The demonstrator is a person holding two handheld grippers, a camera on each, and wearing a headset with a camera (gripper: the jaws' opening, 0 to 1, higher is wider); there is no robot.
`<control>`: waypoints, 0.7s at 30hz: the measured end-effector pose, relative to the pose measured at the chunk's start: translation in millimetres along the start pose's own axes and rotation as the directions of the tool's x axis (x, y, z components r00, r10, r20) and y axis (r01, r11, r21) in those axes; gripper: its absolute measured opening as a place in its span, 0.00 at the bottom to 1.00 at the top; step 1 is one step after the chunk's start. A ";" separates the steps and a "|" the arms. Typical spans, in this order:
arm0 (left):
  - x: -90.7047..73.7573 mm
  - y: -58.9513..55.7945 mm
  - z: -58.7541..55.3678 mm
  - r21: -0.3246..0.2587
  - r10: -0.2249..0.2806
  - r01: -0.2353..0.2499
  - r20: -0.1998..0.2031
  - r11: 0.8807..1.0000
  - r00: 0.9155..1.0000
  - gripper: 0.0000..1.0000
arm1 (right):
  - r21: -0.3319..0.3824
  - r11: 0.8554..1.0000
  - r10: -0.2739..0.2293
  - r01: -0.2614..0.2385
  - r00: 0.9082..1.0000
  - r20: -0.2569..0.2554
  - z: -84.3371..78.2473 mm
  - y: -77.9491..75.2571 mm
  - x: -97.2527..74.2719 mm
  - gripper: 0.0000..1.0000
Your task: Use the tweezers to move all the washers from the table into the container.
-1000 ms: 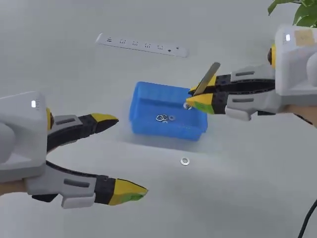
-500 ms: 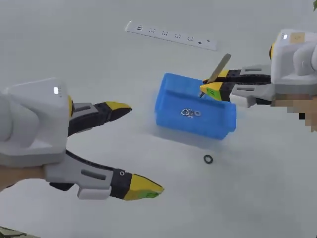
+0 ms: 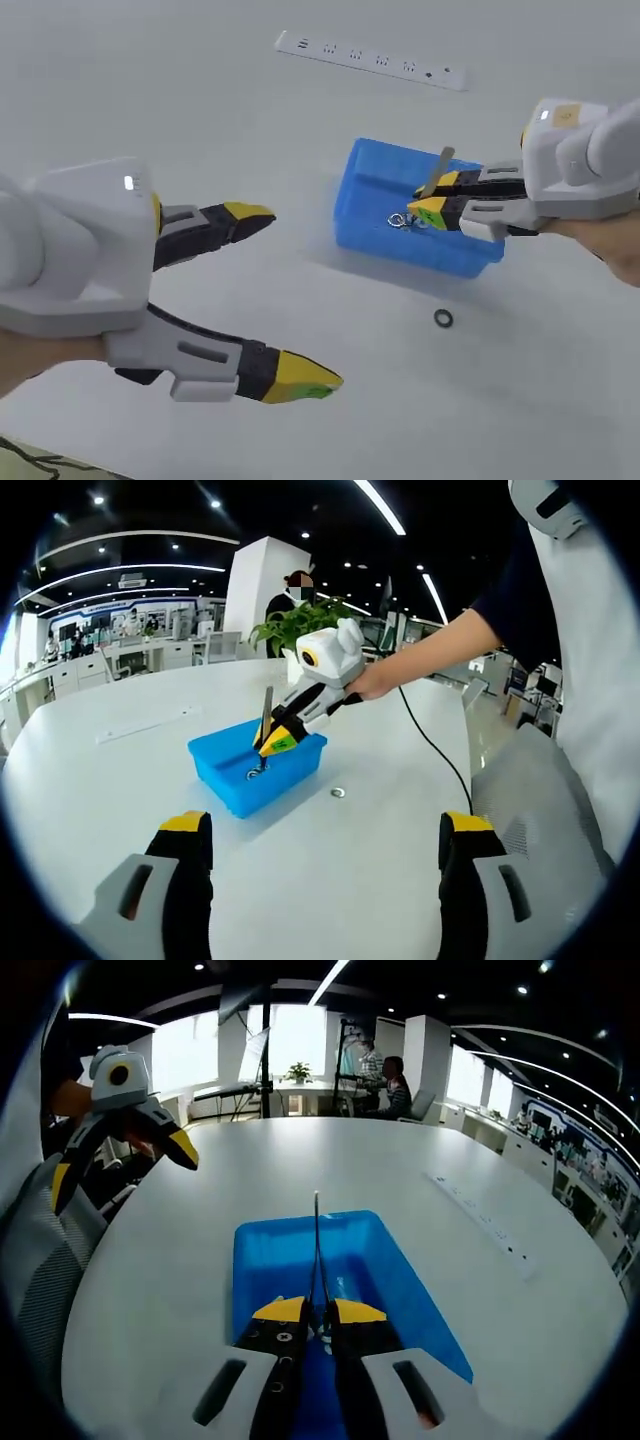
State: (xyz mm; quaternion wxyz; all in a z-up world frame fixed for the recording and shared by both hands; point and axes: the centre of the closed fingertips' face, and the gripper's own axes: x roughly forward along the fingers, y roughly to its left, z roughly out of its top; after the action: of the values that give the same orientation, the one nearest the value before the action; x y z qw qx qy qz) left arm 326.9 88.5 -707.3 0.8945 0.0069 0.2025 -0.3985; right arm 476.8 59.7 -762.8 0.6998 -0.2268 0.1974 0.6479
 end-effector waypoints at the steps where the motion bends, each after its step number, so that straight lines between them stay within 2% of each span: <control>1: 0.5 -0.6 0.5 0.000 -0.002 0.002 0.001 1.000 1.000 0.99 | 0.004 1.000 0.003 -0.003 1.000 -0.001 -0.5 0.5 -0.3 0.10; 4: 2.8 -0.7 3.0 0.011 0.007 -0.007 0.006 1.000 1.000 0.99 | -0.025 1.000 0.001 -0.001 1.000 -0.014 -2.7 1.0 -1.5 0.10; 7: 3.7 -1.9 9.3 0.005 0.010 -0.010 0.033 1.000 0.999 0.99 | -0.011 1.000 -0.001 0.001 1.000 -0.010 -3.0 1.2 -1.2 0.10; 12: 1.6 1.0 10.2 0.013 0.019 -0.019 0.031 1.000 0.999 0.99 | -0.027 1.000 -0.003 0.002 1.000 -0.024 -4.5 1.6 -2.4 0.10; 19: -1.4 6.3 10.2 0.010 0.027 -0.027 0.030 1.000 0.999 0.97 | -0.020 1.000 -0.005 0.006 1.000 0.010 9.2 0.7 -10.4 0.09; 21: -1.1 11.8 13.2 0.035 0.056 -0.057 0.034 0.998 0.998 0.97 | -0.034 0.999 -0.016 0.017 1.000 0.009 11.6 -0.5 -12.0 0.08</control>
State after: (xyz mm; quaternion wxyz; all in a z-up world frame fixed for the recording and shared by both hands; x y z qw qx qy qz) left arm 339.3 95.0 -696.5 0.9085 0.0222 0.1802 -0.3765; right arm 476.1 56.6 -746.5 0.7019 -0.2377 0.1814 0.6464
